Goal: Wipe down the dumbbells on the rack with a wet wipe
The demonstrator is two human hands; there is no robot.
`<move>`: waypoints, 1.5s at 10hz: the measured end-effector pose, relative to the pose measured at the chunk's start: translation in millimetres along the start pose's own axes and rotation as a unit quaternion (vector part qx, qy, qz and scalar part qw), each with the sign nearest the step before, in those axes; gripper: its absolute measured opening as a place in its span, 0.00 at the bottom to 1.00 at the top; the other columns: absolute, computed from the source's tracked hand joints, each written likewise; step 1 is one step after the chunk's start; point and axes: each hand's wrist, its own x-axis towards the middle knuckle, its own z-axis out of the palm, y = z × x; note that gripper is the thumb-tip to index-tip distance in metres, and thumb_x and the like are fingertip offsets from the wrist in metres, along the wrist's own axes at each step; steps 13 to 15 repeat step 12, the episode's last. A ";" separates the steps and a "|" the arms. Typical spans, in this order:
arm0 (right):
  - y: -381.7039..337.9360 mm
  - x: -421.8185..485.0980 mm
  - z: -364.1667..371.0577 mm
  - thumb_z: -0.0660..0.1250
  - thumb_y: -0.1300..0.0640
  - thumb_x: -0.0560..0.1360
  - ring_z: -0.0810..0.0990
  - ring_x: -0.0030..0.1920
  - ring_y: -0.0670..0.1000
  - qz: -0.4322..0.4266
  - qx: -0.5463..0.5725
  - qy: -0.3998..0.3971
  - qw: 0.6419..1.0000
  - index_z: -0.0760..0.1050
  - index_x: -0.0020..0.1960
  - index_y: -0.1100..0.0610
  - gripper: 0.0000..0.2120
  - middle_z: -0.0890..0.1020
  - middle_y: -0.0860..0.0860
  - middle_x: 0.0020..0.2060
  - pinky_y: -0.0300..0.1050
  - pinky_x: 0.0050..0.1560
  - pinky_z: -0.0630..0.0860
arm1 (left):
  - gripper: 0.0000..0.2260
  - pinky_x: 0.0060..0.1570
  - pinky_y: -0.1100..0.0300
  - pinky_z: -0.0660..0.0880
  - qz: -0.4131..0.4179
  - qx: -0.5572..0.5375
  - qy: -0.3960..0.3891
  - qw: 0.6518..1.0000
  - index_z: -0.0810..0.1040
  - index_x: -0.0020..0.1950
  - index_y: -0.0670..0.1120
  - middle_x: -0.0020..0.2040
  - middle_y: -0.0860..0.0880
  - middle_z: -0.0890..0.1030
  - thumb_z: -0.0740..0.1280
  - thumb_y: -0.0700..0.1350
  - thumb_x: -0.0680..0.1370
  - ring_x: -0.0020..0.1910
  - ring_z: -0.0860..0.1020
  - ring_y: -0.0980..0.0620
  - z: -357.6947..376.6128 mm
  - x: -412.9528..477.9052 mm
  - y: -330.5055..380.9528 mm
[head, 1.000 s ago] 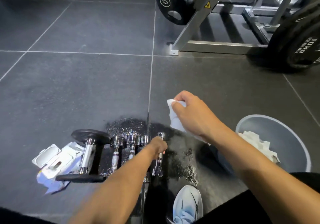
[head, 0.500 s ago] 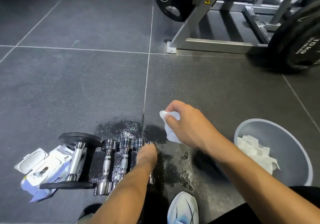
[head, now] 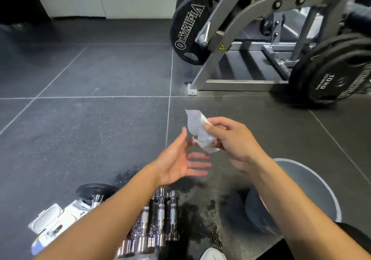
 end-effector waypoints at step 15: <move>54.7 -56.1 -215.4 0.65 0.46 0.83 0.85 0.54 0.60 0.268 -0.427 0.038 0.863 0.77 0.63 0.57 0.17 0.80 0.57 0.56 0.55 0.51 0.86 | 0.07 0.45 0.51 0.84 0.082 0.328 0.051 0.940 0.81 0.58 0.41 0.51 0.43 0.86 0.67 0.42 0.83 0.41 0.86 0.49 157.5 12.9 -26.3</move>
